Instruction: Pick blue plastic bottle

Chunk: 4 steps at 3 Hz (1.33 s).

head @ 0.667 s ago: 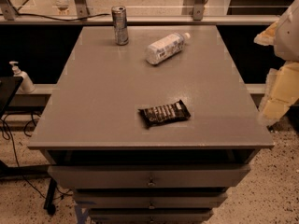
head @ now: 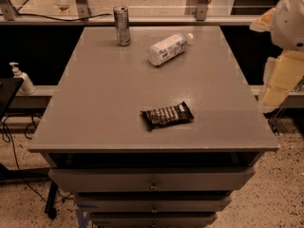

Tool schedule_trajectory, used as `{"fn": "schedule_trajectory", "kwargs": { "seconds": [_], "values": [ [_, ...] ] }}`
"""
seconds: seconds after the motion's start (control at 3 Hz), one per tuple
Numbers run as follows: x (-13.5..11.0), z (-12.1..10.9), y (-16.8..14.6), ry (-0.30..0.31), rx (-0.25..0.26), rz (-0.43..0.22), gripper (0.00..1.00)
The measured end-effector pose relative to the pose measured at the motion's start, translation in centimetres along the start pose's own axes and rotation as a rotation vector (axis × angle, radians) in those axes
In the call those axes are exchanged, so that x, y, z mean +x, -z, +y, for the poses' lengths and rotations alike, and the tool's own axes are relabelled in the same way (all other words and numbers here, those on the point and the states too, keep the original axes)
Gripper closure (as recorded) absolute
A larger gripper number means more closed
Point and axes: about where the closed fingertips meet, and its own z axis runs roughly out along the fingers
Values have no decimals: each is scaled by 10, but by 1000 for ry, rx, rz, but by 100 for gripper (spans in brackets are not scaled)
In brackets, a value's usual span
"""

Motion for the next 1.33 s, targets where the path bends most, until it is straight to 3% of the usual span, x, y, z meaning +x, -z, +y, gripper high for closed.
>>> {"fn": "schedule_trajectory", "kwargs": {
  "seconds": [0.67, 1.33],
  "values": [
    [-61, -83, -61, 245, 37, -97, 0],
    [-116, -137, -141, 381, 37, -139, 0]
  ]
}}
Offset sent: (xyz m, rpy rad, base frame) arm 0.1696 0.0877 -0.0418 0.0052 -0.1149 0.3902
